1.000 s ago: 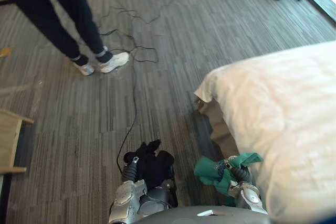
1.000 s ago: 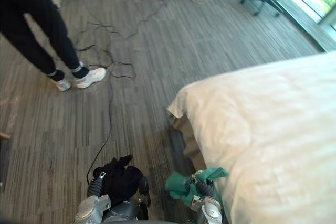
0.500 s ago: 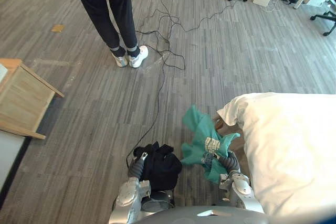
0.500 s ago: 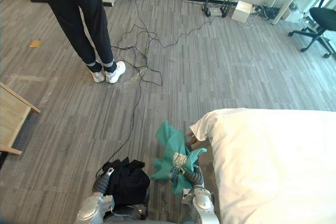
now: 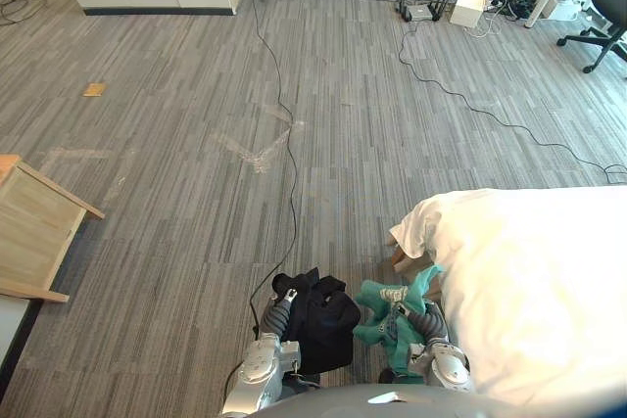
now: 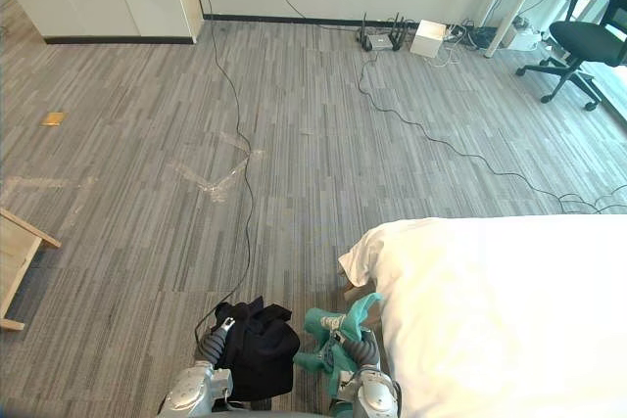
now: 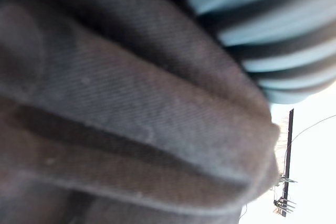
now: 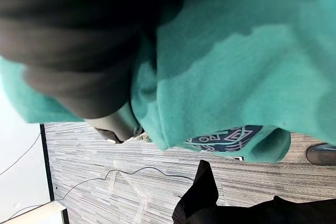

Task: Tidy the bed and pick cloth on bed and put in laundry

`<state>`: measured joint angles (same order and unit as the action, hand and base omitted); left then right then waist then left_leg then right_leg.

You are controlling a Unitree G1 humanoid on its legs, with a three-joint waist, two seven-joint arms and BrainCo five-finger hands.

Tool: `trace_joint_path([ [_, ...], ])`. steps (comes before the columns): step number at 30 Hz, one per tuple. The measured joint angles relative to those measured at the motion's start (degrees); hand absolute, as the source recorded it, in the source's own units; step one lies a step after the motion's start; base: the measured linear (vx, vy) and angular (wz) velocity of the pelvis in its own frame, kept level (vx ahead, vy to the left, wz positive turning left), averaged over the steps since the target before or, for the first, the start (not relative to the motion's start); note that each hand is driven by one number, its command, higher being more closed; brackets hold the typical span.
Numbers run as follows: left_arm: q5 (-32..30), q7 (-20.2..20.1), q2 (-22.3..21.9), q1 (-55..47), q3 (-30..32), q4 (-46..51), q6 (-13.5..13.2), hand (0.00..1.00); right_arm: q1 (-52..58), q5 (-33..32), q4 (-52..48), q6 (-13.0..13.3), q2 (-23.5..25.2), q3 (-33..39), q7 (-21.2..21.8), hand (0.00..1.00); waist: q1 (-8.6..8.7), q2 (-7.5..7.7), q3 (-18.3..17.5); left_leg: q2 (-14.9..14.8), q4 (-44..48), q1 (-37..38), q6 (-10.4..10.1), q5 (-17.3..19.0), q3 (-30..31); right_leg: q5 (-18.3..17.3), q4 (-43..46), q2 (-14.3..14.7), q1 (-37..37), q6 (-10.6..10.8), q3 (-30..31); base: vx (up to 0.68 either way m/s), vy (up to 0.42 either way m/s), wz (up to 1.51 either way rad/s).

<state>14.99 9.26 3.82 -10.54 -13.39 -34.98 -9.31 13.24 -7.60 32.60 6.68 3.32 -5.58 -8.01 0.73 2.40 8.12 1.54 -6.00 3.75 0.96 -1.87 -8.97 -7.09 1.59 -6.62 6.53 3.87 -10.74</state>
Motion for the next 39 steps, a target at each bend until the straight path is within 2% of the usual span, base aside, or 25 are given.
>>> trace_joint_path([
  [8,0.1,0.8,-0.4,-0.8,-0.2,0.6,0.0,1.0,1.0,0.0,0.0,0.4,-0.5,0.0,0.0,1.0,0.05,-0.5,0.3,-0.1,0.0,0.1,0.0,0.0,-0.2,0.0,0.1,0.1,0.0,0.0,0.3,0.0,0.0,0.0],
  [12,0.3,1.3,-0.8,-2.1,-0.7,2.9,0.0,1.0,2.4,-0.3,-0.3,1.6,-2.3,0.2,0.0,1.0,0.03,-1.85,1.1,-0.2,0.1,0.1,-0.1,0.1,0.0,-0.4,0.6,0.1,-0.1,-0.1,0.1,0.0,0.0,0.03],
  [13,0.6,2.0,-0.8,-2.7,-0.7,4.1,-0.1,1.0,3.0,-0.8,-0.3,1.8,-2.6,0.6,-0.1,1.0,-0.1,-2.15,1.1,-0.2,0.5,-0.5,-0.7,0.6,0.3,-1.0,1.2,0.1,-0.4,-0.3,-0.3,0.01,-0.009,0.25],
  [15,3.1,2.5,-0.8,-2.8,-0.3,5.4,-0.1,1.0,3.7,-2.5,-1.4,1.8,-3.3,0.6,-0.1,1.0,-0.19,-2.08,1.1,-0.2,5.4,-3.7,-0.8,2.8,1.4,-2.2,2.6,-0.3,-1.2,-0.4,-1.5,0.02,-0.023,0.4],
  [16,6.0,2.6,-1.0,-2.7,0.1,5.6,-0.4,1.0,4.8,-2.9,-2.4,2.1,-4.4,0.6,-0.1,1.0,-0.41,-2.28,1.4,-0.7,13.0,-7.3,-1.7,6.1,2.0,-3.2,3.1,-0.5,-1.0,-0.8,-2.7,0.04,-0.026,0.38],
  [20,8.1,2.7,-0.9,-2.5,1.1,5.6,-0.4,1.0,5.0,-3.0,-2.5,2.4,-4.6,1.6,-0.1,1.0,-0.94,-2.11,2.0,-1.9,23.6,-11.3,-3.1,7.8,-1.7,-3.9,3.0,-0.8,1.8,-1.0,-4.9,0.04,-0.037,0.34],
  [23,8.1,2.6,-1.4,-1.8,2.0,5.6,-0.4,1.0,4.4,-3.0,-3.7,2.5,-4.4,3.0,0.0,1.0,-1.91,-2.73,2.3,-2.2,22.0,-11.2,-3.1,7.7,-3.3,-3.8,2.0,-0.5,2.1,-1.1,-5.4,0.05,-0.051,0.14],
  [27,8.1,2.3,-1.4,-1.6,2.3,5.5,-0.3,1.0,4.1,-3.7,-4.0,2.5,-4.2,3.4,0.2,1.0,-1.93,-2.46,2.5,-0.9,14.0,-8.9,-2.0,4.7,-3.4,-2.8,0.1,-0.6,1.9,-1.1,-5.9,0.07,-0.04,0.18],
  [29,8.1,2.3,-1.2,-1.6,2.4,5.4,0.0,1.0,4.0,-4.6,-3.8,2.4,-3.9,3.3,0.2,1.0,-2.48,-1.89,3.4,-1.5,19.2,-11.5,-2.7,5.1,-3.9,-1.4,-1.1,-0.6,2.3,-1.3,-5.7,0.05,-0.023,0.08],
  [30,8.1,2.3,-1.4,-1.6,2.4,5.5,0.0,1.0,3.1,-4.6,-3.4,2.4,-3.5,3.0,0.2,1.0,-2.8,-1.51,4.4,-2.2,24.2,-14.7,-3.1,7.7,-5.3,-0.7,-1.2,-0.8,2.9,-0.9,-5.7,0.0,-0.012,0.03],
  [31,8.1,2.3,-1.7,-2.0,2.2,5.5,0.0,1.0,3.2,-4.6,-3.3,2.3,-3.8,2.8,0.2,1.0,-3.05,-2.03,4.5,-3.0,22.8,-14.8,-3.2,7.4,-6.0,-0.6,-1.2,-0.3,3.4,-0.8,-5.7,0.01,0.025,-0.03],
  [32,8.1,2.3,-2.6,-2.9,2.1,5.5,0.0,1.0,4.4,-4.5,-3.0,2.3,-4.7,2.8,0.1,1.0,-3.41,-3.29,4.3,-4.9,21.0,-14.6,-1.9,6.3,-6.3,-0.8,-1.7,1.3,4.4,-0.7,-5.6,0.06,0.071,-0.08],
  [33,8.2,2.3,-2.6,-3.3,2.3,5.5,0.1,1.0,4.2,-4.5,-2.3,2.0,-4.5,2.8,0.1,1.0,-3.95,-3.29,3.5,-4.0,18.1,-12.7,-0.2,7.2,-6.5,-1.0,-2.4,0.9,5.0,-0.4,-5.6,0.09,0.096,-0.07],
  [34,8.1,2.3,-2.5,-3.3,2.4,5.5,0.1,1.0,4.1,-4.5,-2.2,1.8,-4.3,2.6,0.2,1.0,-4.11,-2.62,3.4,-3.2,16.8,-12.2,0.1,7.0,-6.8,-1.5,-2.1,0.2,4.7,0.3,-5.4,0.08,0.094,-0.09],
  [35,8.2,2.3,-2.5,-3.2,2.4,5.6,0.1,1.0,3.9,-4.3,-2.2,1.7,-4.3,2.4,0.5,1.0,-4.69,-1.83,3.4,-2.0,14.7,-11.5,0.7,7.3,-7.6,-3.2,0.4,-1.1,3.1,0.8,-4.7,0.04,0.078,-0.1],
  [37,8.2,2.3,-2.9,-3.4,2.2,5.5,0.3,1.0,4.0,-3.1,-1.4,1.6,-4.6,2.6,0.7,1.0,-4.48,-1.67,3.4,-0.7,11.8,-9.8,1.0,7.4,-7.8,-5.8,10.5,-2.9,-1.3,2.8,-3.6,0.04,0.114,-0.01],
  [38,8.2,2.3,-2.8,-3.6,2.2,5.5,0.3,1.0,4.2,-2.5,-0.8,1.4,-4.6,2.7,0.8,1.0,-4.32,-1.71,3.3,-0.5,10.2,-8.3,1.0,7.4,-7.8,-6.3,18.0,-3.8,-3.9,3.5,-2.5,0.11,0.181,0.17],
  [39,8.7,2.2,-2.2,-3.8,2.1,5.6,0.3,1.0,4.4,-2.3,-1.3,1.2,-4.4,2.7,1.1,1.0,-4.12,-0.87,3.3,0.0,9.1,-6.2,1.2,7.5,-7.6,-6.0,29.9,-5.5,-8.3,4.4,-1.4,0.19,0.196,0.36],
])
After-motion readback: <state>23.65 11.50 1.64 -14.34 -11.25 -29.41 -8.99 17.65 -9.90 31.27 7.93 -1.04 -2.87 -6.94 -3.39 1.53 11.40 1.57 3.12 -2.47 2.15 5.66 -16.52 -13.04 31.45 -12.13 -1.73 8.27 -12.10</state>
